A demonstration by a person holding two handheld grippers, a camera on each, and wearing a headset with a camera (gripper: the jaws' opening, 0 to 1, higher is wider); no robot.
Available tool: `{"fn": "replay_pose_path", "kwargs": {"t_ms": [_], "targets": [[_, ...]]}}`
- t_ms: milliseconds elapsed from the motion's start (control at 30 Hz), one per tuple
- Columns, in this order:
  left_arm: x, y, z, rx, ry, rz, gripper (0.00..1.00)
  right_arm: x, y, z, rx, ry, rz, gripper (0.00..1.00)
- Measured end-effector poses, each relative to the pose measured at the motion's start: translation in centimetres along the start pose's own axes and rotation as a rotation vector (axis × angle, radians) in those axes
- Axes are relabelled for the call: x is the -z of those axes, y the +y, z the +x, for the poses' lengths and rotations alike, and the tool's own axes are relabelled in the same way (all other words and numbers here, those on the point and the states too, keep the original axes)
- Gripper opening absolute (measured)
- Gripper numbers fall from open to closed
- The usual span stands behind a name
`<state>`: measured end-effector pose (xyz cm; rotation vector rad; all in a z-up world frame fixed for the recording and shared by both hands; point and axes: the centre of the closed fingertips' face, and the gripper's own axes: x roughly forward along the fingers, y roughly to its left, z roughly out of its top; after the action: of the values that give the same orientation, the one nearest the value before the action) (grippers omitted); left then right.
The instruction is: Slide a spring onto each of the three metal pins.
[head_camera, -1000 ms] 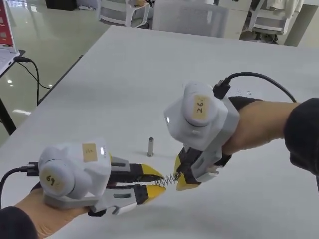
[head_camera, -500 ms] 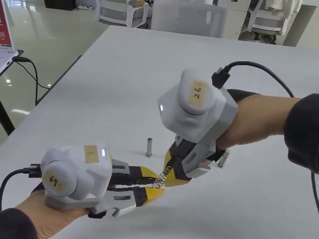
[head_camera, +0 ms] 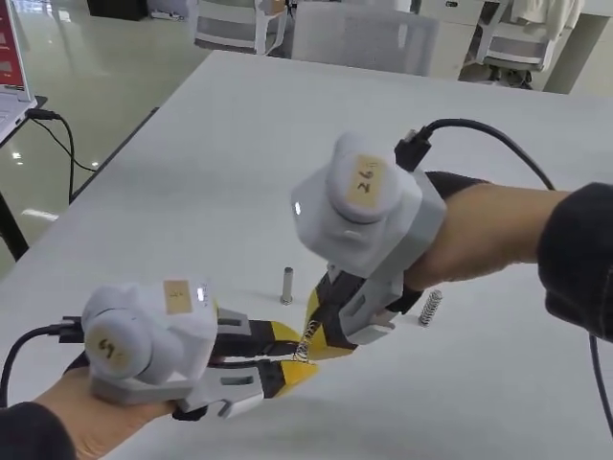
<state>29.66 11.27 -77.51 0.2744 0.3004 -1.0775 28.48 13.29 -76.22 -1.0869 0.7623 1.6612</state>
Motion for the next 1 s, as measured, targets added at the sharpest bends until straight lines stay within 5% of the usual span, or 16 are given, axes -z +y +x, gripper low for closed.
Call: {"fn": "replay_pose_path", "kwargs": {"t_ms": [600, 1000], "targets": [[0.1, 0.5, 0.3, -0.011, -0.008, -0.009, 0.11, -0.2, -0.7, 0.2, 0.003, 0.011, -0.004, 0.13], [1.4, 1.4, -0.4, -0.051, 0.001, -0.055, 0.29, 0.3, -1.6, 0.2, 0.01, 0.029, 0.002, 0.13]]}}
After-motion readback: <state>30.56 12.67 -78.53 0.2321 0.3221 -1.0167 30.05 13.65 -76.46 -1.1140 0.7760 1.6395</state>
